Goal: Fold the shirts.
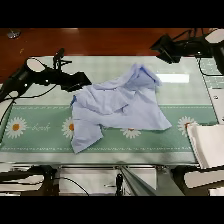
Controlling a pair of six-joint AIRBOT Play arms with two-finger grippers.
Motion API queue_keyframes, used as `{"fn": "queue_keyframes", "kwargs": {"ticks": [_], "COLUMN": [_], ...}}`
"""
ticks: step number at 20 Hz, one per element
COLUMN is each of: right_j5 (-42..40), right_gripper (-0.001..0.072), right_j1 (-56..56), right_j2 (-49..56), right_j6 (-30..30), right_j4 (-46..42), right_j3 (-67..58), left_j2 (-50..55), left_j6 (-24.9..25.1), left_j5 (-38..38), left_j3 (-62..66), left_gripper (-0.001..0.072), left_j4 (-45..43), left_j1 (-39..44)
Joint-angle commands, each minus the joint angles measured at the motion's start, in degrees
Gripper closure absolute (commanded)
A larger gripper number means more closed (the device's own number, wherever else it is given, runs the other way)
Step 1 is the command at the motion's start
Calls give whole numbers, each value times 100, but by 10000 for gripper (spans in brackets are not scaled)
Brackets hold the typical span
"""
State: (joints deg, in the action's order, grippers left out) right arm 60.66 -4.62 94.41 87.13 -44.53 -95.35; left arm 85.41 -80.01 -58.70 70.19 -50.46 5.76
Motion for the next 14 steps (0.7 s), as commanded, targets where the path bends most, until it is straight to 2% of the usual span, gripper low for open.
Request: {"fn": "queue_keyframes", "kwargs": {"ticks": [1, 3, 4, 5, 8, 9, 11, 14], "right_j5": [1615, 2848, 2931, 2599, 1169, 896, 671, 553], "right_gripper": [85, 86, 86, 86, 87, 86, 86, 87], "right_j1": [-868, -1443, -1694, -2002, -2813, -2997, -3220, -3235], "right_j2": [33, -286, -603, -1051, -2435, -2879, -3552, -3980], "right_j6": [-538, -822, -833, -708, -911, -1137, -1550, -1659], "right_j4": [201, -1008, -1655, -2022, -1427, -1097, -481, -92], "right_j3": [-52, 87, 466, 1106, 3473, 4280, 5501, 6529], "left_j2": [96, -92, -326, -623, -1532, -1784, -2212, -2184], "left_j6": [-15, -63, -57, -15, 216, 525, 981, 1217], "left_j5": [-1421, -1908, -1908, -1834, -1602, -1628, -1364, -667], "left_j3": [186, -105, -426, -848, -2326, -2800, -3705, -4426], "left_gripper": [3, 3, 3, 3, 3, 3, 3, 4], "left_j4": [-1469, -1615, -1397, -1176, -800, -420, 544, 1373], "left_j1": [-625, -1353, -1716, -2033, -2660, -2763, -2723, -2253]}}
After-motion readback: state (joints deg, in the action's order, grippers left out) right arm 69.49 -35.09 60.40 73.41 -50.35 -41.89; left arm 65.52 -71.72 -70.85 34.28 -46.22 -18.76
